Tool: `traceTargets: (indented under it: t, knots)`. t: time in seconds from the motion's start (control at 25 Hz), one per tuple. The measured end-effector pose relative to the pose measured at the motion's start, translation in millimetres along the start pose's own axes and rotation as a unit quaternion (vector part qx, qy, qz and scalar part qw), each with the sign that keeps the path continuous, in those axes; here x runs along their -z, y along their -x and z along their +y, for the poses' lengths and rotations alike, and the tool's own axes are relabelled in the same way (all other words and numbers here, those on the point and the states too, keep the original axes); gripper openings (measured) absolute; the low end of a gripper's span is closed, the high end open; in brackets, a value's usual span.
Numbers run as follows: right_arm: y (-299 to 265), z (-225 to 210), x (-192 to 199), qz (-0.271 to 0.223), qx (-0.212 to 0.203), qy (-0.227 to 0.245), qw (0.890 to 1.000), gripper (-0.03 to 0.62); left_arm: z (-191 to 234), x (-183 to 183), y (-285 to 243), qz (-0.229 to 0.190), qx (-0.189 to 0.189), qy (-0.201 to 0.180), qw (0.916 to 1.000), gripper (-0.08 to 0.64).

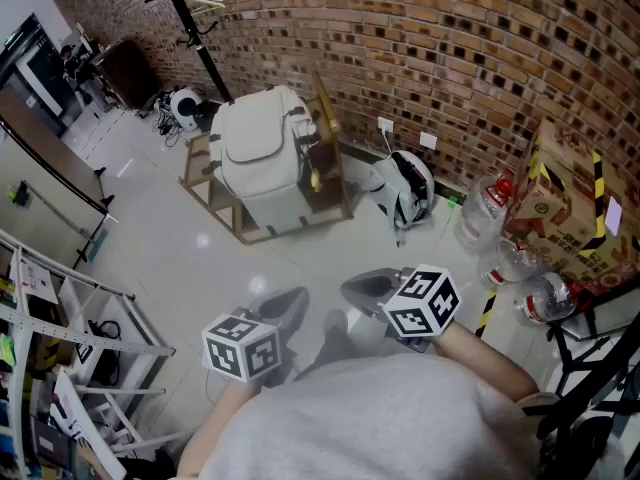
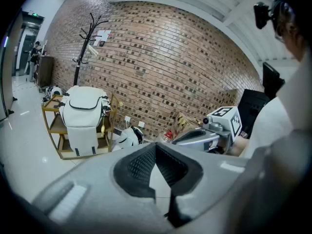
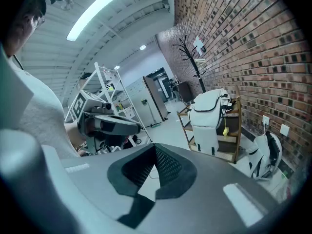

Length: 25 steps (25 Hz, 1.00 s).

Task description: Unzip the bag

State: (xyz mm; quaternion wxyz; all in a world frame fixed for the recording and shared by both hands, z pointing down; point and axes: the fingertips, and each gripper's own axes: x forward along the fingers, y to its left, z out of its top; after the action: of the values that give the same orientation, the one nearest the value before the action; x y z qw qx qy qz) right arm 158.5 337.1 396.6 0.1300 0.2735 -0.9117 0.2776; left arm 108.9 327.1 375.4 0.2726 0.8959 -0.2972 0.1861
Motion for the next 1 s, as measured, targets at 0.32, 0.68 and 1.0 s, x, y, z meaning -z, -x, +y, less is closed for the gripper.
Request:
traceTargets:
  t: [0.32, 0.68, 1.0]
  knots:
    - [-47, -24, -19, 0.011, -0.012, 0.003, 1.0, -0.002, 59, -17, -4, -0.015, -0.013, 0.014, 0.9997, 0.002]
    - [-134, -83, -75, 0.029, -0.019, -0.009, 0.999, -0.002, 173, -67, -35, -0.021, -0.013, 0.053, 0.9983, 0.002]
    - [-190, -153, -146, 0.026, 0.021, -0.027, 0.999, -0.002, 267, -148, -70, -0.011, 0.009, 0.027, 0.9995, 0.002]
